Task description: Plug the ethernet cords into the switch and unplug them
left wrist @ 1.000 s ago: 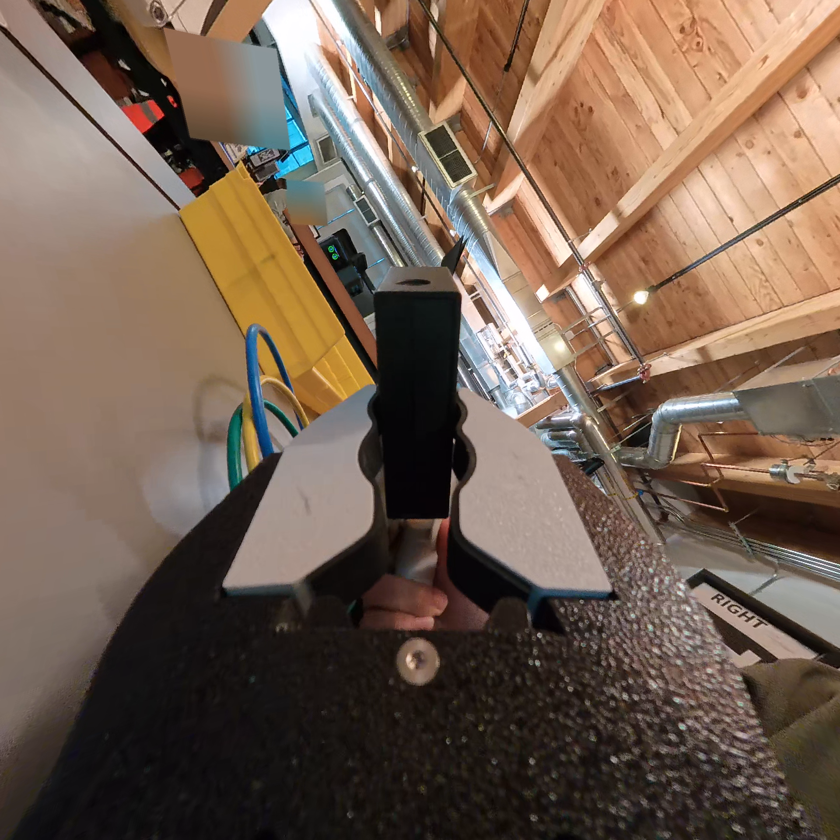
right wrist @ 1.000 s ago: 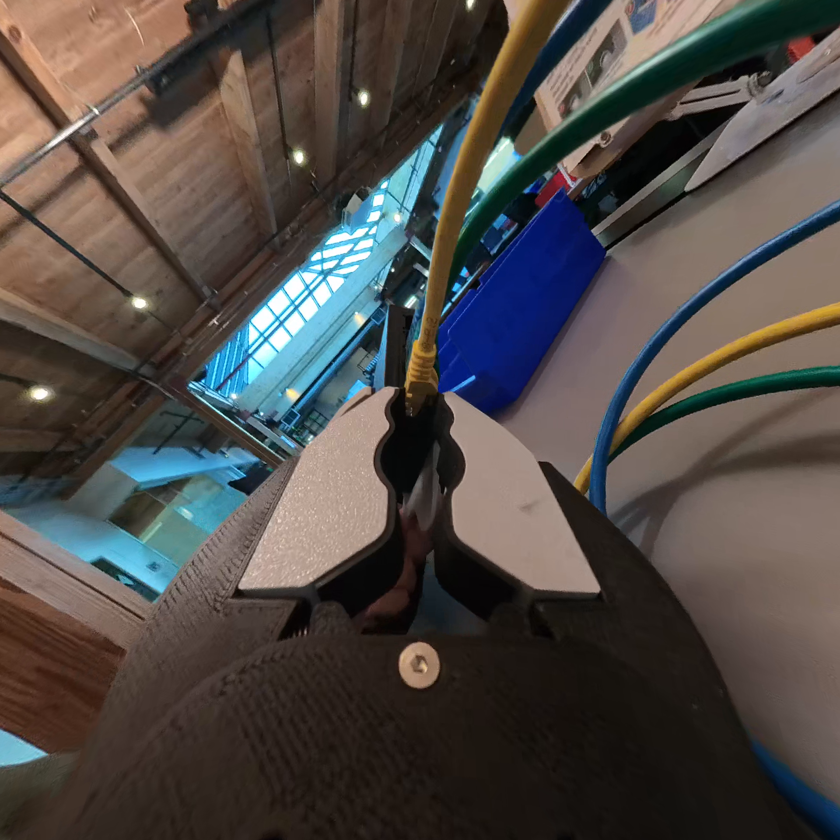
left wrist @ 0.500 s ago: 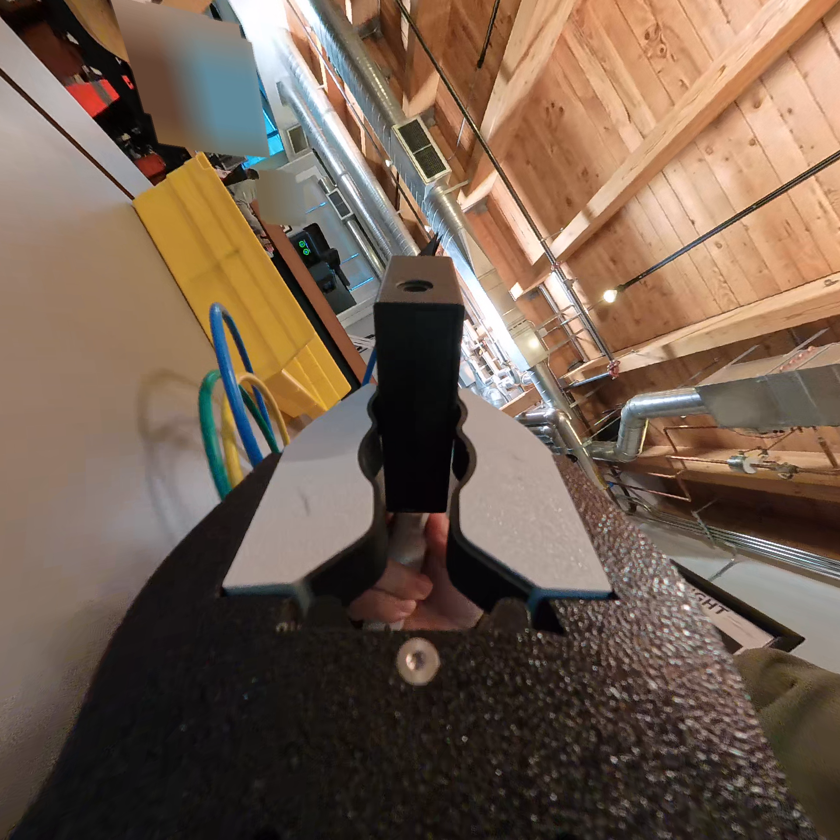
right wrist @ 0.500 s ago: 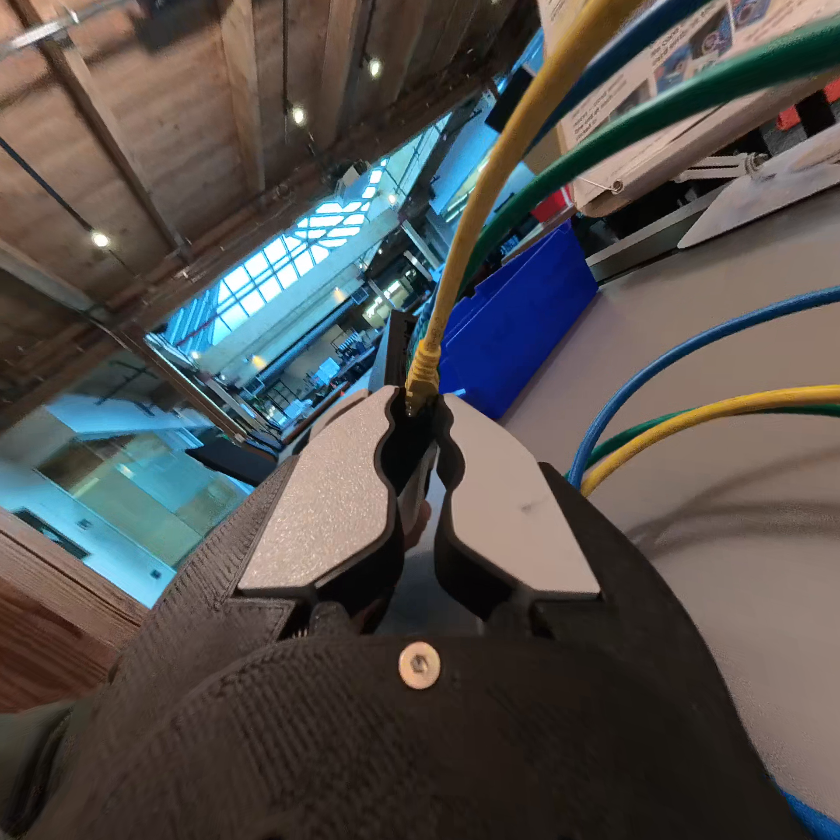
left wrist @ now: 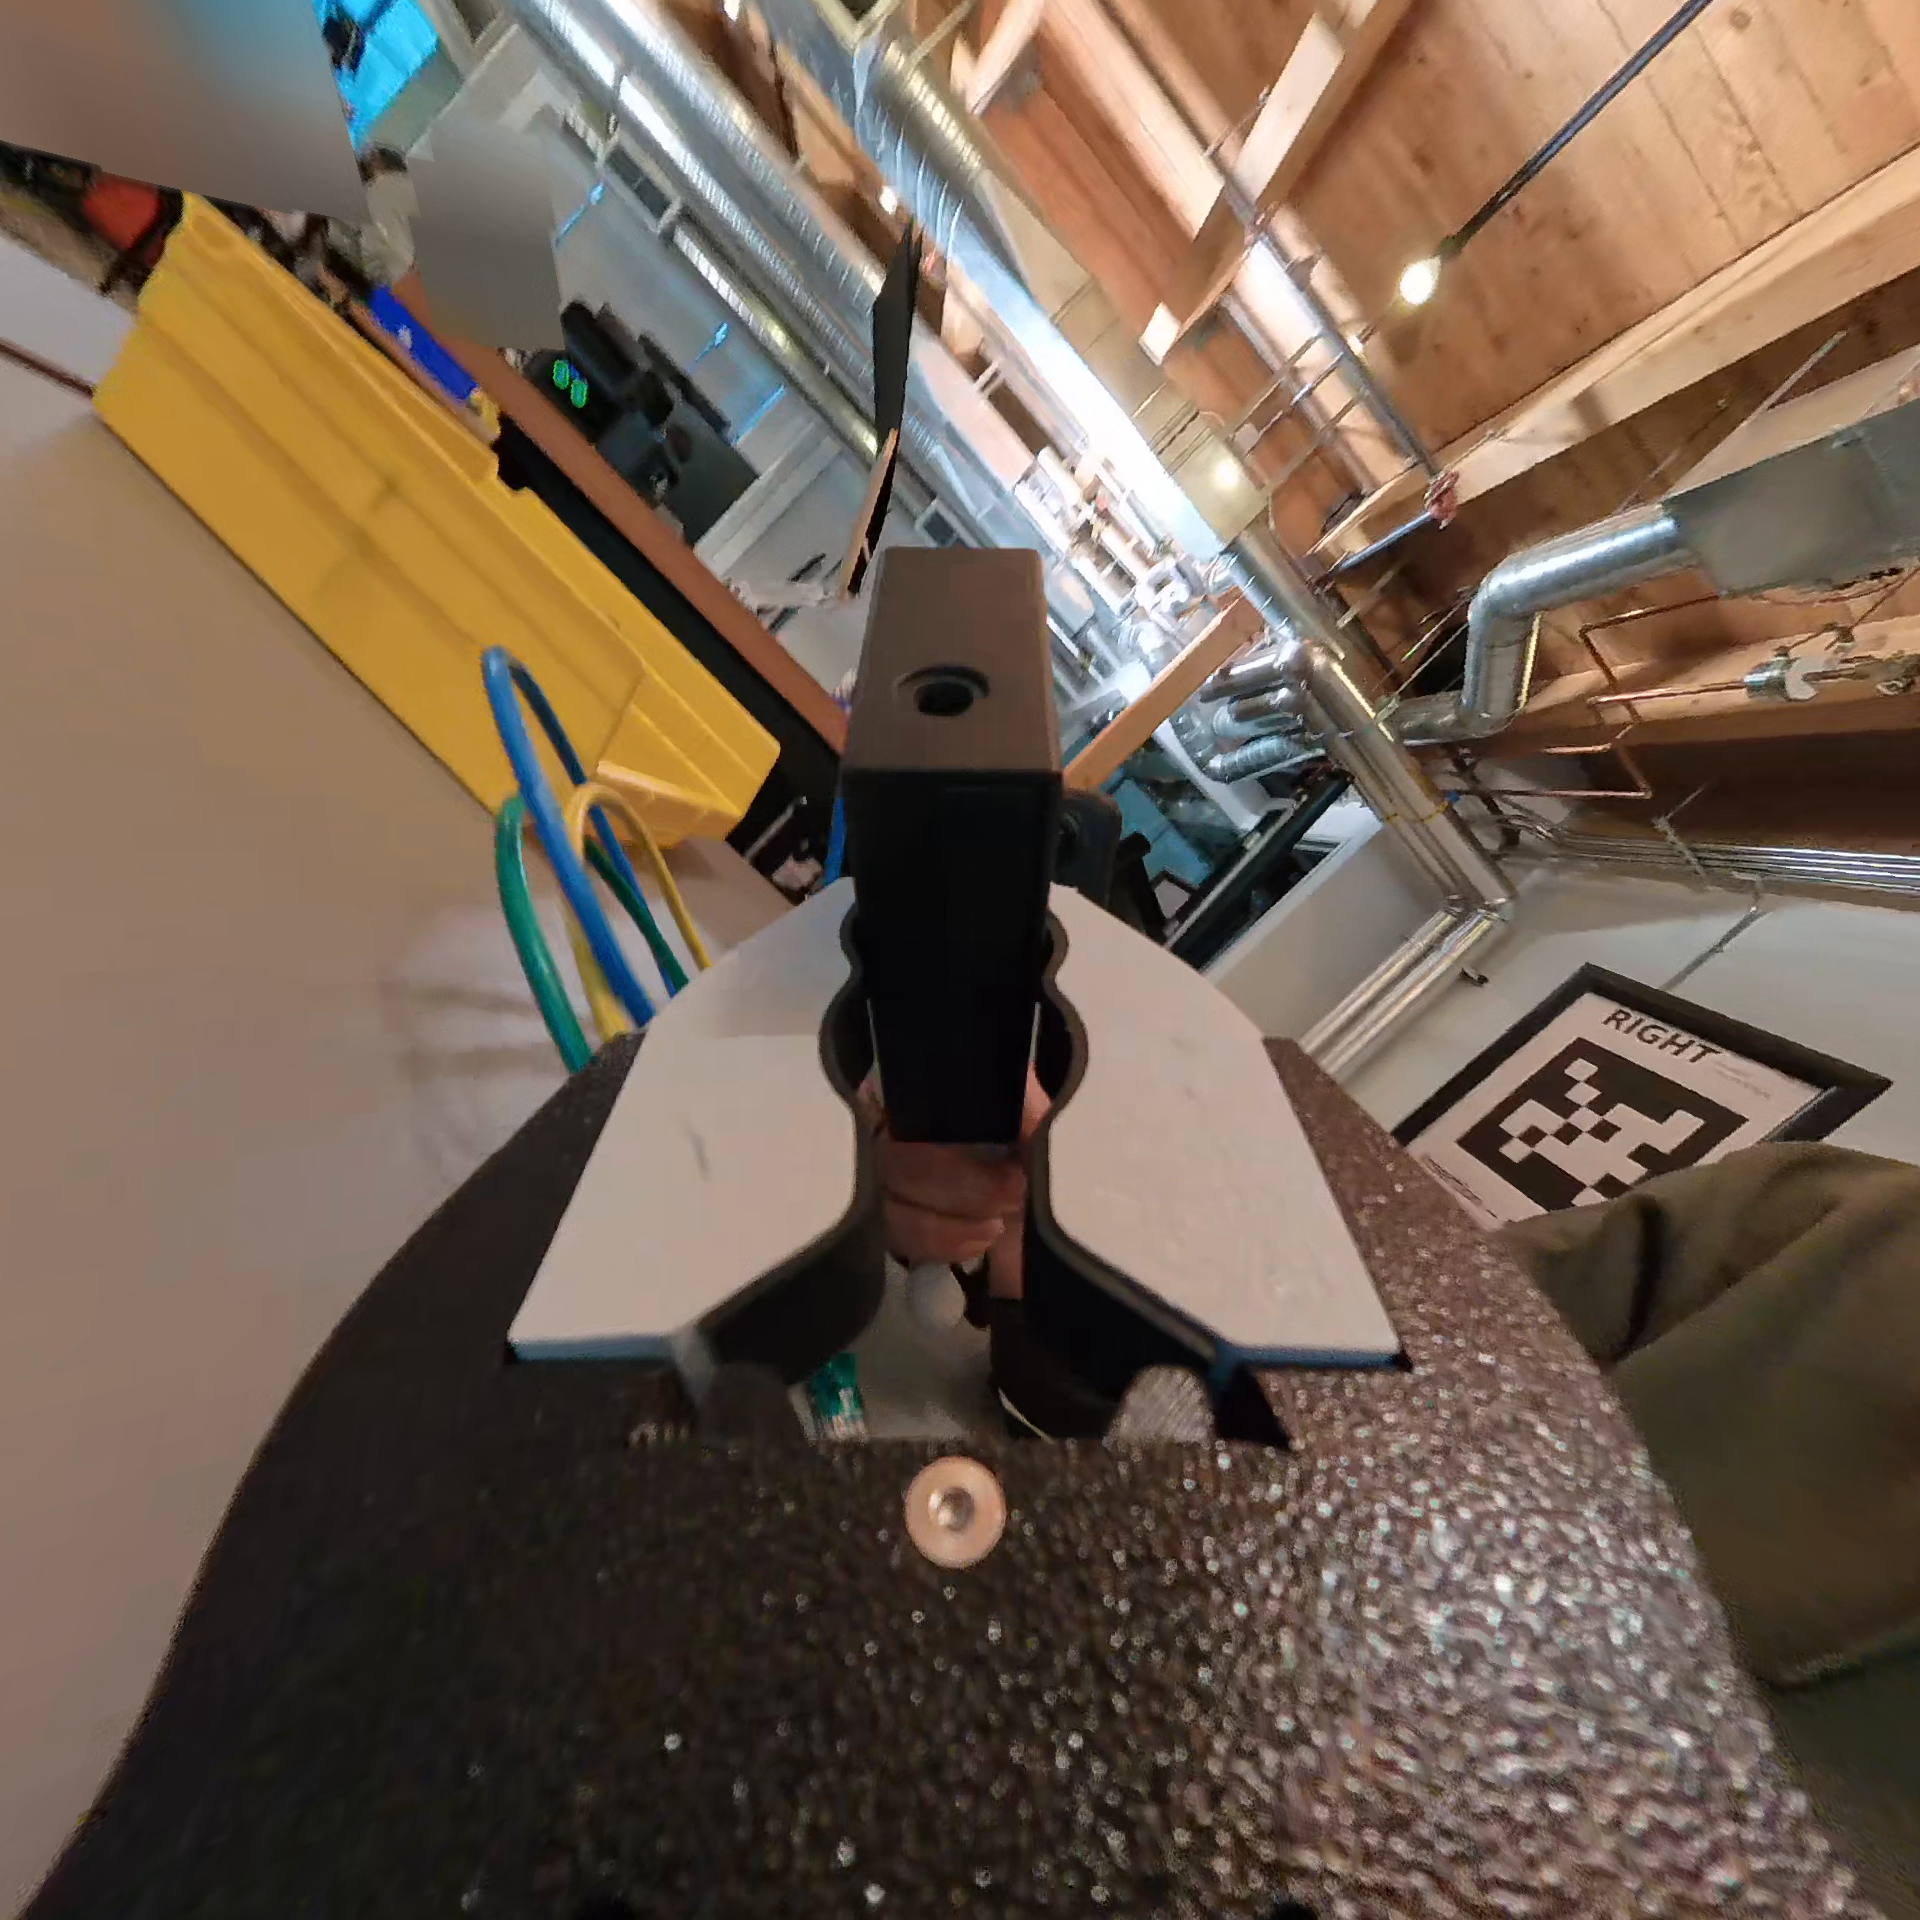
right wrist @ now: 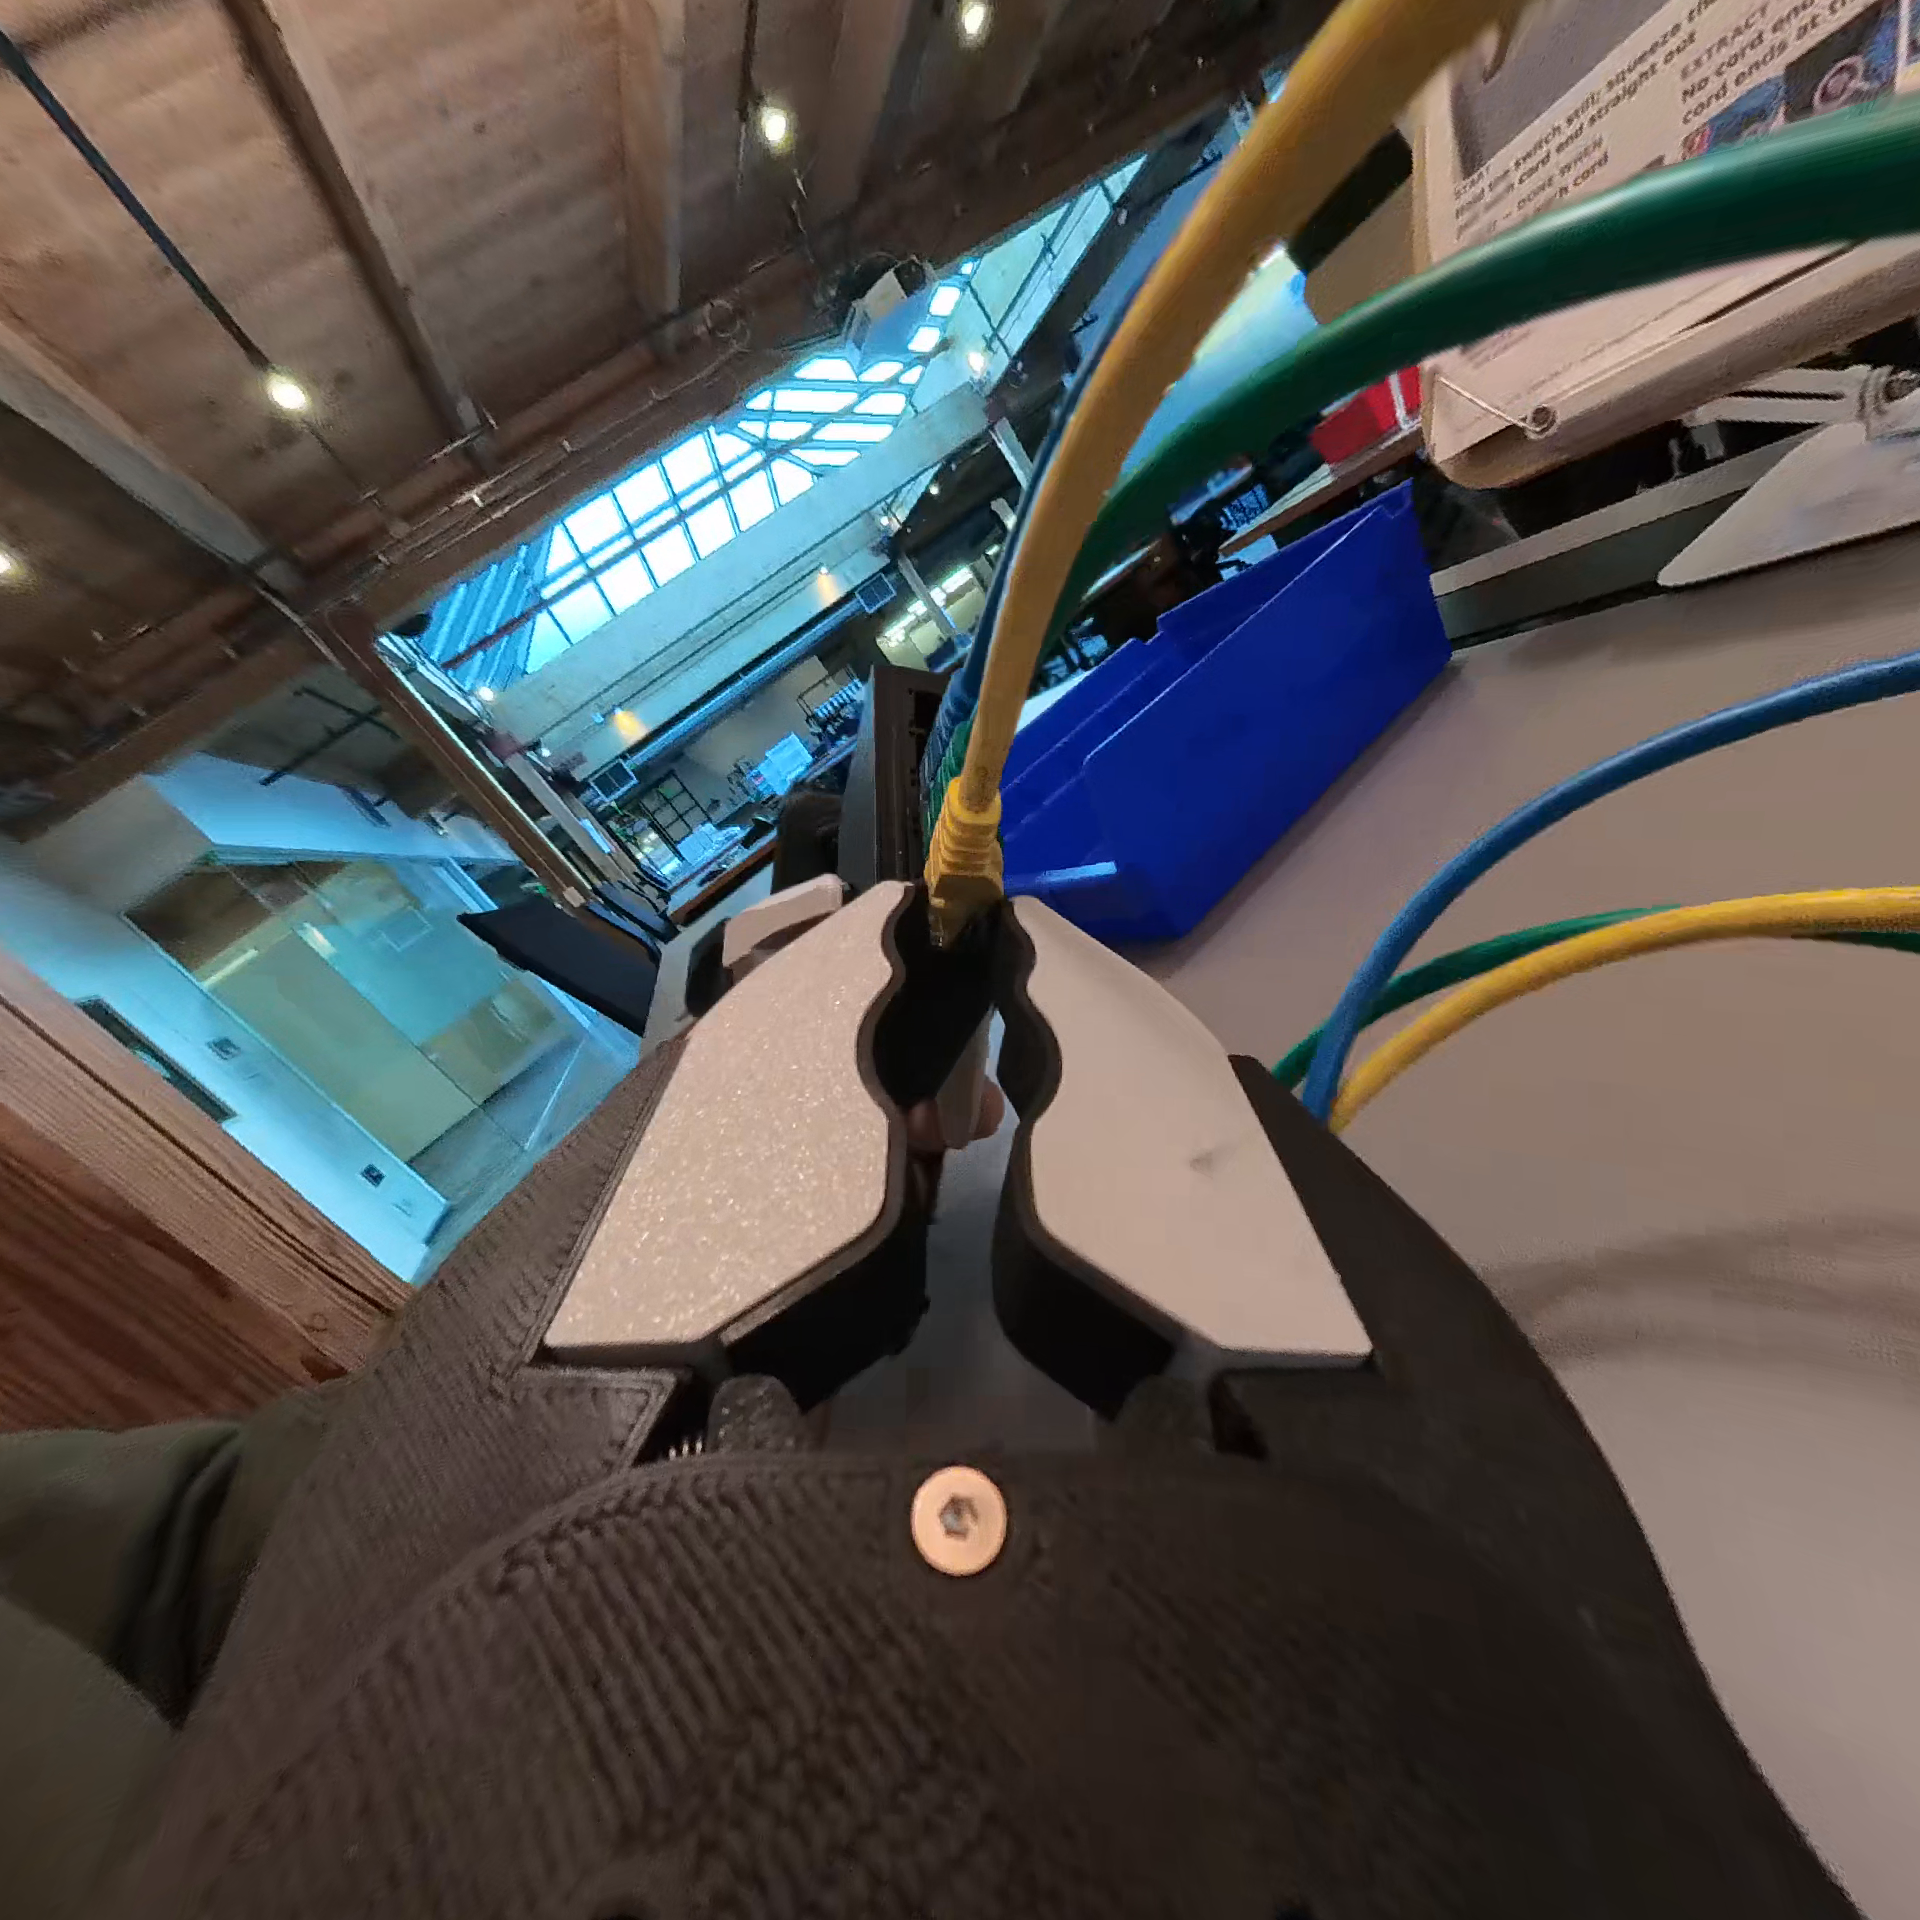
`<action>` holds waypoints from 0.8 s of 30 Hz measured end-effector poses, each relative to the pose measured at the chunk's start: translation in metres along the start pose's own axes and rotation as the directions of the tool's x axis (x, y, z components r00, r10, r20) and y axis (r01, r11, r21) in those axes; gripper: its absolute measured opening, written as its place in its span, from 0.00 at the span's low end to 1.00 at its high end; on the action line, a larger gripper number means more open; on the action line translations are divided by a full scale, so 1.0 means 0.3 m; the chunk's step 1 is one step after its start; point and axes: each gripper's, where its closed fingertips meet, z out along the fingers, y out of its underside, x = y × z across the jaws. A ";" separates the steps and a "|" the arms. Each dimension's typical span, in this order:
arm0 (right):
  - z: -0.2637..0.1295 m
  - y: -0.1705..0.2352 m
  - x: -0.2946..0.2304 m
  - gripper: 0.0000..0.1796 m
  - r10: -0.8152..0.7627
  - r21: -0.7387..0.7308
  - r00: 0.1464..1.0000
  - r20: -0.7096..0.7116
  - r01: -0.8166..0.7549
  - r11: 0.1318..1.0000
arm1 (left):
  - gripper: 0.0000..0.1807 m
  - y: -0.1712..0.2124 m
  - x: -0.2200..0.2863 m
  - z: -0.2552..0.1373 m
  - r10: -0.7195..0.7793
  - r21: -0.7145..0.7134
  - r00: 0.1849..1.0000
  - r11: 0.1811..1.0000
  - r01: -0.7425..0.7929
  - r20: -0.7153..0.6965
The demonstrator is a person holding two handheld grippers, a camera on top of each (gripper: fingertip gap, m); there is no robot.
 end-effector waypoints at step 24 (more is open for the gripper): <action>-0.067 -0.069 0.044 0.07 0.032 0.062 0.999 -0.012 -0.031 0.998 | 0.16 -0.030 -0.027 -0.054 -0.007 -0.055 0.999 0.998 0.009 0.045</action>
